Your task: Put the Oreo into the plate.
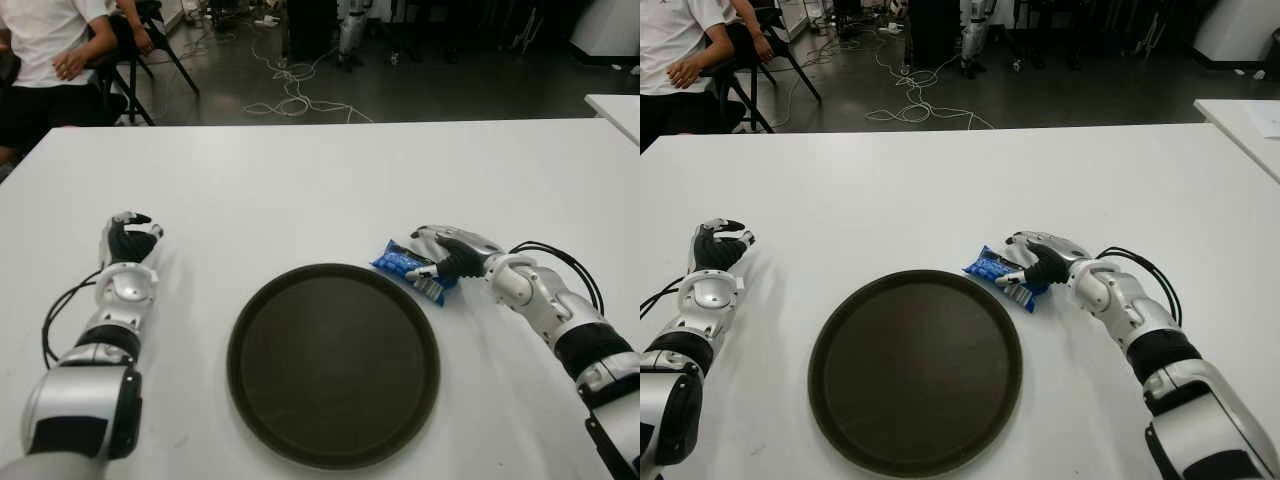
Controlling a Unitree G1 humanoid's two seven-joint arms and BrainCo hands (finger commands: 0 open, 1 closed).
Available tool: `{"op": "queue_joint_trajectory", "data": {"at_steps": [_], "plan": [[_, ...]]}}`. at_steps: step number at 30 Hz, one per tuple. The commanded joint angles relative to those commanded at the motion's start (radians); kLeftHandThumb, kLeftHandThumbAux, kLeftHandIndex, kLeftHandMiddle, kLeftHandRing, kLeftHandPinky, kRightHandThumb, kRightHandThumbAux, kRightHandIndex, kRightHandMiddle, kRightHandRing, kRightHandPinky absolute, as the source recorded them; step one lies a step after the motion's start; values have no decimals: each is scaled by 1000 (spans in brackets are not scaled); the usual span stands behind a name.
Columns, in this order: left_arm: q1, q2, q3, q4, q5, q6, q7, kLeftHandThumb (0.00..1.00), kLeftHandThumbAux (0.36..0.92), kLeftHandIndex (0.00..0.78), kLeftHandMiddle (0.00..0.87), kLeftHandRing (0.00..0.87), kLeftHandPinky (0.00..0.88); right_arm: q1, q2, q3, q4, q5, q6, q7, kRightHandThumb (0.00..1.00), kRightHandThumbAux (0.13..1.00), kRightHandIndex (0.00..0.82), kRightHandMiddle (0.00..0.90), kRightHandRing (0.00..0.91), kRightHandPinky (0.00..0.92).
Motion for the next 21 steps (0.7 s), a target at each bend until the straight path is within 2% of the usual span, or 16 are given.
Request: {"op": "queue_joint_trajectory", "data": {"at_steps": [10, 21], "plan": [[0, 2, -5, 0, 1, -3, -2, 676, 720, 399, 293, 337, 373, 2, -2, 8, -14, -14, 6, -9, 50, 351, 0, 0, 0, 0], [0, 4, -9, 1, -1, -2, -4, 674, 720, 398, 296, 335, 361, -5, 6, 1, -11, -16, 17, -24, 35, 364, 0, 0, 0, 0]]}}
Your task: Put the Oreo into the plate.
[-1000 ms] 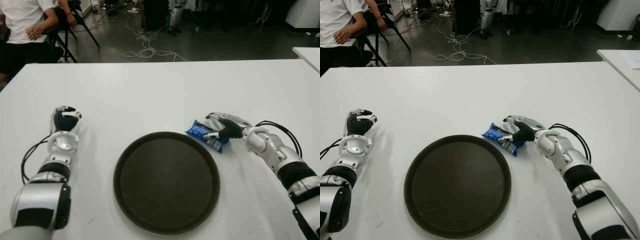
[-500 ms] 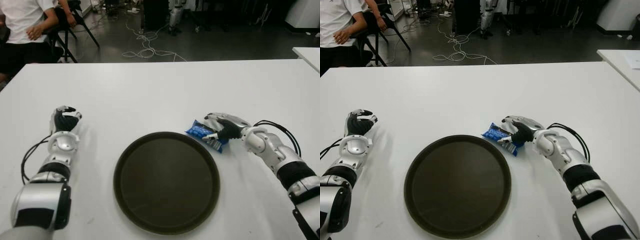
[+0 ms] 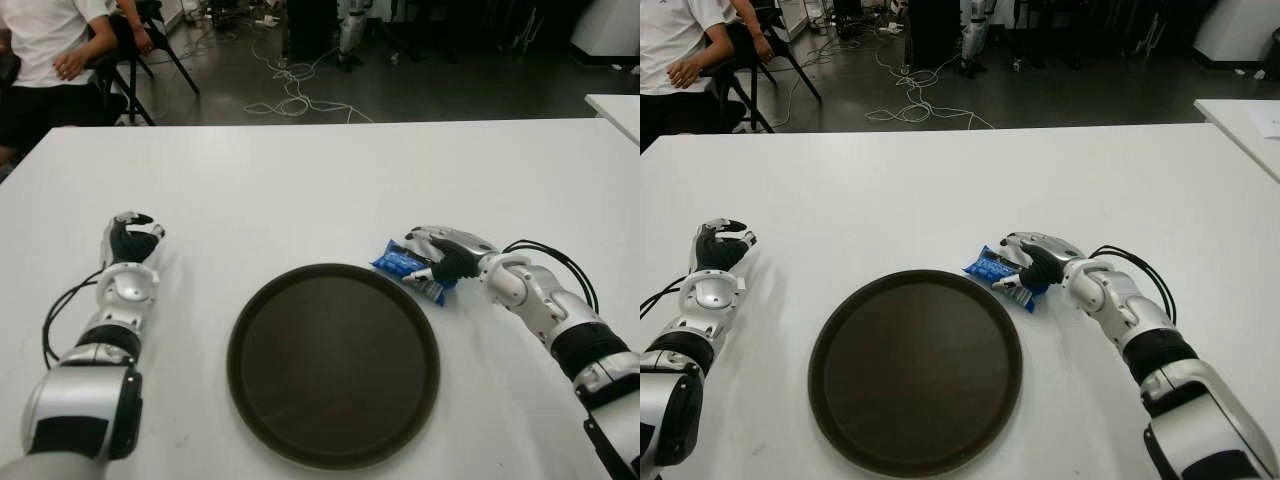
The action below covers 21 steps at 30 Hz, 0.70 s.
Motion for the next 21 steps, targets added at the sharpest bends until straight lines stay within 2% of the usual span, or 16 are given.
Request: {"op": "queue_joint_trajectory", "data": {"at_steps": [21], "plan": [[0, 0, 5, 0, -4, -5, -2, 674, 721, 398, 285, 323, 348, -18, 22, 3, 43, -7, 24, -19, 47, 387, 0, 0, 0, 0]]}}
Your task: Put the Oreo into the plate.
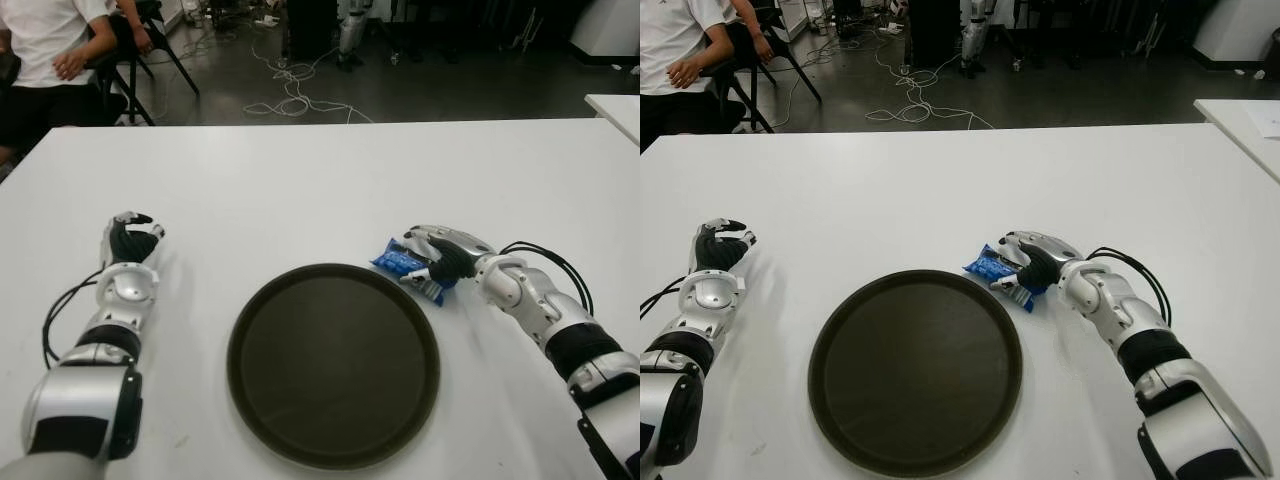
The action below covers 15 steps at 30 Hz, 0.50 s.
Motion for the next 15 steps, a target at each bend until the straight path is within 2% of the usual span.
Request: {"op": "queue_joint_trajectory", "data": {"at_steps": [15], "plan": [[0, -1, 4, -1, -6, -1, -5, 673, 720, 398, 288, 326, 353, -13, 8, 13, 27, -12, 16, -7, 34, 375, 0, 0, 0, 0]]}}
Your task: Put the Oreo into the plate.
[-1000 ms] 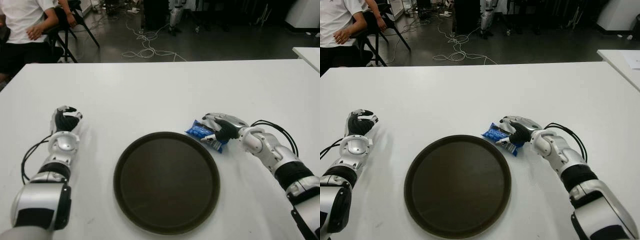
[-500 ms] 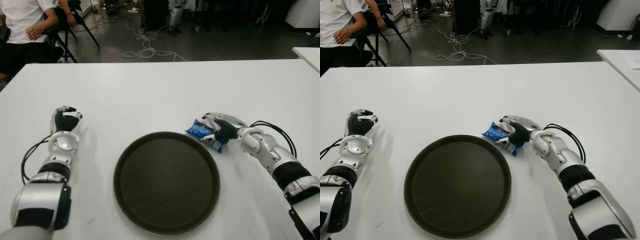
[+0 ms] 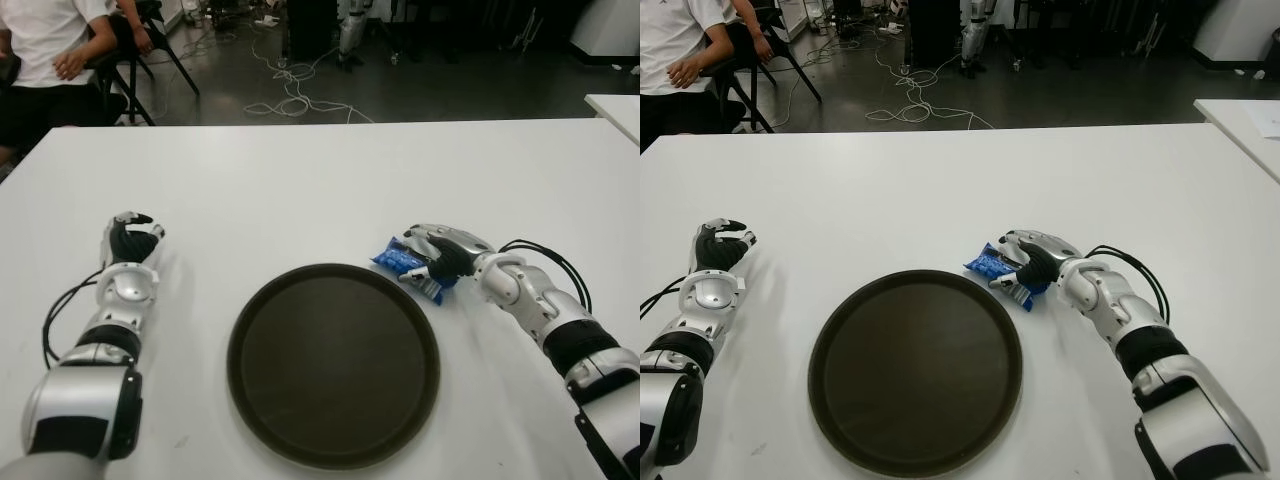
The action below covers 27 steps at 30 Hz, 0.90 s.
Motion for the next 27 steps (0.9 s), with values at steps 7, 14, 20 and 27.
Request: {"op": "queue_joint_trajectory", "data": {"at_steps": [7, 14, 20, 27], "plan": [[2, 2, -2, 0, 4, -3, 3, 676, 720, 399, 293, 331, 348, -12, 20, 15, 37, -15, 39, -12, 36, 381, 0, 0, 0, 0], [2, 4, -1, 0, 3, -6, 3, 676, 719, 399, 306, 346, 373, -45, 53, 46, 105, -53, 109, -31, 45, 429, 0, 0, 0, 0], [2, 5, -1, 1, 4, -5, 1, 673, 719, 399, 306, 343, 363, -53, 63, 60, 118, -58, 145, -36, 57, 448, 0, 0, 0, 0], [2, 7, -7, 1, 11, -9, 8, 678, 719, 399, 311, 346, 369, -59, 72, 64, 137, -54, 157, -50, 62, 467, 0, 0, 0, 0]]}}
